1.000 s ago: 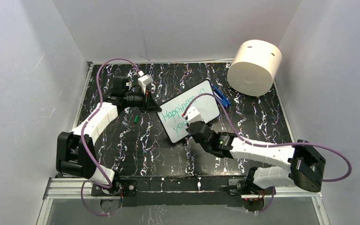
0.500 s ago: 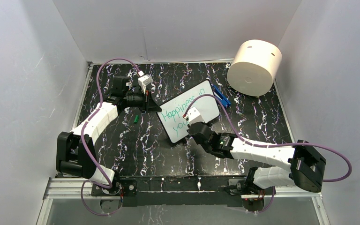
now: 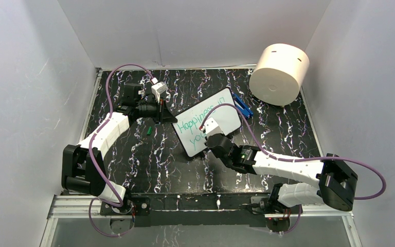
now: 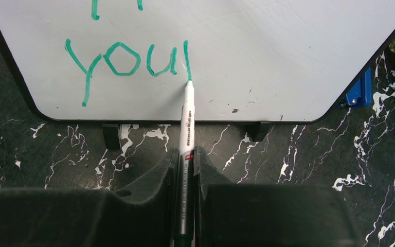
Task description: Write a sentence on the whiteboard
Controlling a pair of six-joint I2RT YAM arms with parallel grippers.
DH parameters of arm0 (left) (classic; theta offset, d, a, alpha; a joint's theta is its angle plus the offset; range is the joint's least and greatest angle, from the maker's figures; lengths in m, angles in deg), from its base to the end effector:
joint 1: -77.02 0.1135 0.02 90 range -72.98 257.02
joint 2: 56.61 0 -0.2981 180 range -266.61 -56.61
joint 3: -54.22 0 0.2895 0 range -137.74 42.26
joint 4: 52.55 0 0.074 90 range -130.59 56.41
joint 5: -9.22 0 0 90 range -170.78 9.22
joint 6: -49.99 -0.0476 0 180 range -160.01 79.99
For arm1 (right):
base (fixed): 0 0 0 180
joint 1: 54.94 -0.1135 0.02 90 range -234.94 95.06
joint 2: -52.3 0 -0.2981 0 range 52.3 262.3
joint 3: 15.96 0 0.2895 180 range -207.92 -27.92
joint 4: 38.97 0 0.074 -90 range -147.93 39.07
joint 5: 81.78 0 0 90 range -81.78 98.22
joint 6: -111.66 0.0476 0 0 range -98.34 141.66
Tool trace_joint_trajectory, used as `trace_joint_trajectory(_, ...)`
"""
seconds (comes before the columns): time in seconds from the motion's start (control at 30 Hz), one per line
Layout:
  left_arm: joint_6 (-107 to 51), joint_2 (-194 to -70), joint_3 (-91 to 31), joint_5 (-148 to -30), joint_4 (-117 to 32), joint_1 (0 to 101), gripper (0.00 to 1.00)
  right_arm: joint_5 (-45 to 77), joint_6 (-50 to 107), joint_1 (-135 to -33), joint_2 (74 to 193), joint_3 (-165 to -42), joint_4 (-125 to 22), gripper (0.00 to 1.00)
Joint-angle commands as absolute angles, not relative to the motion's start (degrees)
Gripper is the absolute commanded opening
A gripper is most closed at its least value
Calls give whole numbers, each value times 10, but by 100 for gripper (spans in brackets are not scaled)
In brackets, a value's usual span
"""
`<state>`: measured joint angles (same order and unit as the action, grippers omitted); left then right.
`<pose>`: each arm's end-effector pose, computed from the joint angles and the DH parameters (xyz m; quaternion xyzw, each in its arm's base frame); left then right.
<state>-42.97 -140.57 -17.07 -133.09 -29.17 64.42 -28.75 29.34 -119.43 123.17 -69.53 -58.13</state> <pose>0.3377 -0.1141 0.2858 0.3064 0.7655 -0.4257 0.3727 0.1502 0.2483 0.2425 -0.2772 0.8127 0.0228 0.5119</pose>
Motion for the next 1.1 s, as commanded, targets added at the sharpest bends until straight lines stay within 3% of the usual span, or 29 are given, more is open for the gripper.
trace_joint_trajectory(0.0,-464,-1435,-160,-1248,-254,641,0,-285,280,-1190,1234,-729,-524,0)
trace_joint_trajectory(1.07,-471,-1432,-164,-1236,-243,641,0,-277,272,-1163,1194,-727,-539,0)
